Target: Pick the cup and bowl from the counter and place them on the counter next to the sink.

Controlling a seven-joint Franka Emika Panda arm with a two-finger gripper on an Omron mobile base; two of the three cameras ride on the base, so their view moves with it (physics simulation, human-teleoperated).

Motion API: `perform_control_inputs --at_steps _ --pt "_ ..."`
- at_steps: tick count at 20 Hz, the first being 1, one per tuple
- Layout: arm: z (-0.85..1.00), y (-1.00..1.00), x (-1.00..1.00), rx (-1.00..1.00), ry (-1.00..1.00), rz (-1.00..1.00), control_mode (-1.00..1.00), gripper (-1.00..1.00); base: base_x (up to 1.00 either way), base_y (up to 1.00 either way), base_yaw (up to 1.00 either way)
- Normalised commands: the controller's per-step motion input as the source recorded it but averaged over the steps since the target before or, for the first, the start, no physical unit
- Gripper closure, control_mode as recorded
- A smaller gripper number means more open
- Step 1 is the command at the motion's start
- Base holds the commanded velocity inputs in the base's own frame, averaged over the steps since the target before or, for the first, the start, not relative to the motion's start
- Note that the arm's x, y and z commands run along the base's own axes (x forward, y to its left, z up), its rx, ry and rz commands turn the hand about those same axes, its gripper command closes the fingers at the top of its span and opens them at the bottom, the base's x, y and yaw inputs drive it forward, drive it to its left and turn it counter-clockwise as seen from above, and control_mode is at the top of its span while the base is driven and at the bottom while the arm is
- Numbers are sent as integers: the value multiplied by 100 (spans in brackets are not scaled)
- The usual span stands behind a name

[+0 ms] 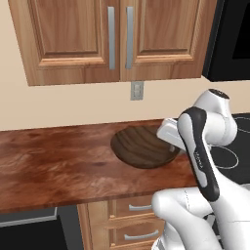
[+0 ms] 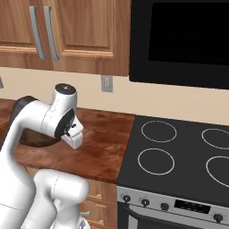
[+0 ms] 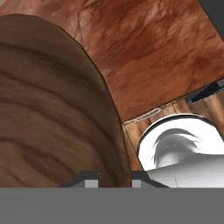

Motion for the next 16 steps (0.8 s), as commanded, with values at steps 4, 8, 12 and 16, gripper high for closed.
perform_control_inputs --at_steps 4,8,12,16 --pt "15 2 -38 1 -4 0 -100 100 0 0 0" --pt "0 0 0 0 0 0 -100 100 0 0 0" --pt "0 0 0 0 0 0 -100 100 0 0 0" --pt "0 0 0 0 0 0 -100 100 0 0 0"
